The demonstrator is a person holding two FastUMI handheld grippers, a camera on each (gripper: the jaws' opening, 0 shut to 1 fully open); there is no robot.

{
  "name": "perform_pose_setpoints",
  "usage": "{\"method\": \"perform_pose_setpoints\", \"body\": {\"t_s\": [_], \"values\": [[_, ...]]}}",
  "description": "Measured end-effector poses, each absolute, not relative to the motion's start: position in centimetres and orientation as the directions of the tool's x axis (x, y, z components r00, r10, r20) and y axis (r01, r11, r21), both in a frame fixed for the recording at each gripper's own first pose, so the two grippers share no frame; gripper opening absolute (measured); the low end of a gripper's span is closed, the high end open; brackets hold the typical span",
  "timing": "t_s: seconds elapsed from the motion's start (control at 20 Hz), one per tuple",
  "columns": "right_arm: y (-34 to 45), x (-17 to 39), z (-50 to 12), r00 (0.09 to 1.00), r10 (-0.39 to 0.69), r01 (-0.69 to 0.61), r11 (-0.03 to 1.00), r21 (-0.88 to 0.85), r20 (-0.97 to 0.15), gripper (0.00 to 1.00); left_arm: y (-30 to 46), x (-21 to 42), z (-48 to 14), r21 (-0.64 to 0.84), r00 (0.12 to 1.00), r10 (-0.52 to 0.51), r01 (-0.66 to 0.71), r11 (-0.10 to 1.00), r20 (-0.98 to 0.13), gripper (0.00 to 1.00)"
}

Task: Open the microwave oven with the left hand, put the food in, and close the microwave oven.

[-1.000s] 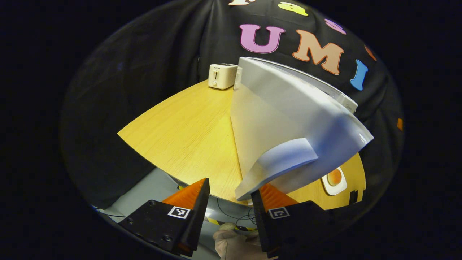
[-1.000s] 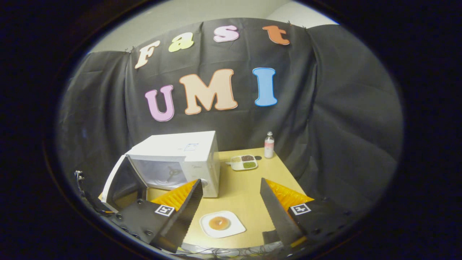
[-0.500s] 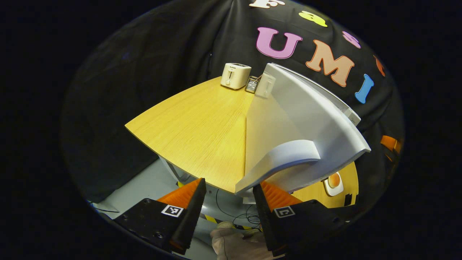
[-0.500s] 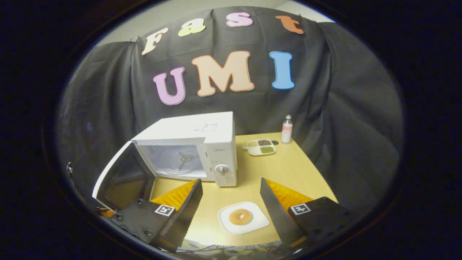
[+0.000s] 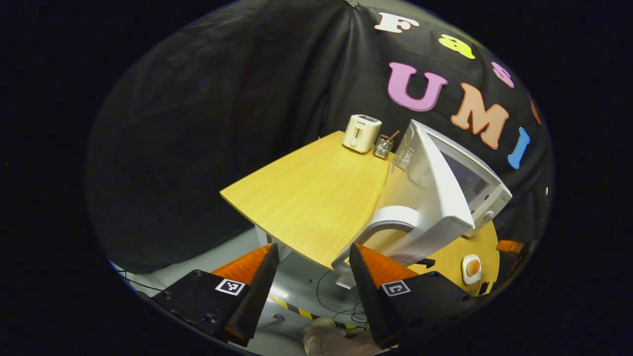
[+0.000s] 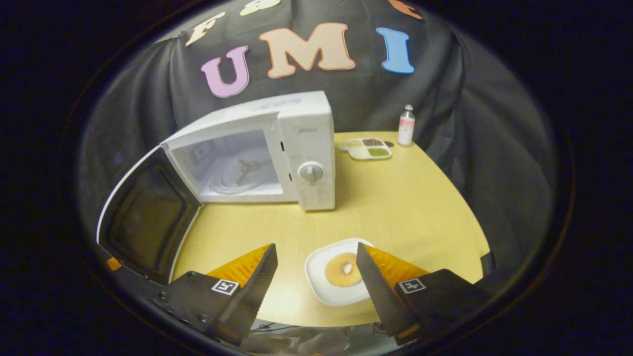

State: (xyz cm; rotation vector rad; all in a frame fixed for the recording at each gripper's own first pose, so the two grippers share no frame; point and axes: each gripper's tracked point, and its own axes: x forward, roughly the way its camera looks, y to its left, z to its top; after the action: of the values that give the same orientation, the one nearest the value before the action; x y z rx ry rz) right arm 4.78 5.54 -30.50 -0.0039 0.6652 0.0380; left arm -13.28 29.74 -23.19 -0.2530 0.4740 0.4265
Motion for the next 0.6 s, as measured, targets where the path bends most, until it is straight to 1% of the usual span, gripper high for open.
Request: {"method": "perform_pose_setpoints", "body": {"t_s": [0.05, 0.1, 0.15, 0.2, 0.25, 0.4, 0.45, 0.5, 0.6], "values": [[5.1, 4.8, -31.4, 0.772, 0.021, -0.022, 1.000, 0.007, -0.635, 1.00, 30.6, -13.3, -22.2, -0.132, 0.804, 0.363, -0.471, 0.872, -0.470, 0.85], [4.6, 5.0, -32.3, 0.759, 0.007, -0.009, 1.000, 0.000, -0.651, 0.97, 31.5, -13.4, -21.2, -0.125, 0.806, 0.390, -0.488, 0.864, -0.446, 0.86], [4.1, 5.0, -33.1, 0.746, -0.008, 0.002, 1.000, -0.010, -0.666, 1.00, 32.3, -13.6, -19.8, -0.116, 0.805, 0.418, -0.505, 0.855, -0.420, 0.93], [3.6, 5.0, -33.7, 0.733, -0.020, 0.012, 1.000, -0.016, -0.679, 1.00, 32.7, -13.3, -18.9, -0.110, 0.808, 0.441, -0.516, 0.849, -0.391, 0.97], [3.2, 5.1, -34.2, 0.722, -0.028, 0.022, 1.000, -0.018, -0.691, 0.96, 33.0, -13.2, -17.7, -0.106, 0.811, 0.458, -0.525, 0.845, -0.364, 0.97], [2.3, 5.3, -35.9, 0.673, -0.047, 0.052, 0.999, -0.017, -0.738, 0.97, 33.1, -11.9, -14.7, -0.081, 0.818, 0.498, -0.539, 0.839, -0.288, 0.97], [2.2, 5.5, -36.5, 0.652, -0.045, 0.056, 0.998, -0.011, -0.757, 1.00, 33.0, -11.6, -13.7, -0.076, 0.823, 0.504, -0.538, 0.839, -0.264, 0.97], [2.3, 5.6, -37.0, 0.631, -0.038, 0.059, 0.998, 0.000, -0.775, 0.97, 33.0, -11.5, -12.7, -0.075, 0.824, 0.511, -0.542, 0.837, -0.246, 0.96], [2.2, 5.8, -38.0, 0.597, -0.036, 0.064, 0.998, 0.003, -0.801, 0.96, 32.8, -11.2, -11.1, -0.078, 0.827, 0.523, -0.547, 0.834, -0.208, 0.96]]}}
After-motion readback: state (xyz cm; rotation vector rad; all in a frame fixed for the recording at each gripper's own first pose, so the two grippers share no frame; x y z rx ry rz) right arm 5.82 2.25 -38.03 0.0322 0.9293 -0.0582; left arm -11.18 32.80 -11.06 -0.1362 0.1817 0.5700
